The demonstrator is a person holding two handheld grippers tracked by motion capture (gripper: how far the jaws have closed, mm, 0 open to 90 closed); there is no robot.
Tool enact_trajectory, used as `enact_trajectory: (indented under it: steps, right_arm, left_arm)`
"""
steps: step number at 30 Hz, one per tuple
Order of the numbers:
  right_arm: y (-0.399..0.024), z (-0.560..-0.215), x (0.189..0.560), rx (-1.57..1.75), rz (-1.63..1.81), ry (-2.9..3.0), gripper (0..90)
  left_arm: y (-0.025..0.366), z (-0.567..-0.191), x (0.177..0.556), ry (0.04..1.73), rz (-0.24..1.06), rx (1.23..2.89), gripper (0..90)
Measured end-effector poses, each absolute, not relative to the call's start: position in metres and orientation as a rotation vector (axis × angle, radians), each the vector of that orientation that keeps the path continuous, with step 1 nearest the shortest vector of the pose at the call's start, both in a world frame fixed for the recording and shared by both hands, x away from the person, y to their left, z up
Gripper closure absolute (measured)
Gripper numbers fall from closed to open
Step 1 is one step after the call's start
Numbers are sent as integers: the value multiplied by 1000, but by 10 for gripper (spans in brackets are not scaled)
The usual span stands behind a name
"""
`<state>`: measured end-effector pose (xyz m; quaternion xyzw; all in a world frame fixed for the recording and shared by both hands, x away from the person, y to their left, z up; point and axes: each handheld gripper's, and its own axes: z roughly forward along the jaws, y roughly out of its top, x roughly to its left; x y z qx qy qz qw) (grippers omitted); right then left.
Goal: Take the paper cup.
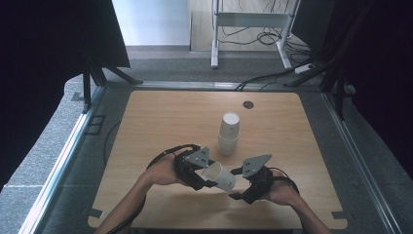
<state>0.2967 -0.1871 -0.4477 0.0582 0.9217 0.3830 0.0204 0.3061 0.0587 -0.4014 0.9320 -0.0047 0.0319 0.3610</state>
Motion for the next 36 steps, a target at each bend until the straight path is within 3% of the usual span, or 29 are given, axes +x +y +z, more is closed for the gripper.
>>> enact_trajectory:
  steps: [24,36]
  right_arm:
    - [-138,-446,304,88,715,2987,239]
    - [-138,-447,304,71,727,2971,371]
  left_arm:
    - [20,-397,302,-132,155,2693,355]
    - [17,-398,303,-126,155,2693,351]
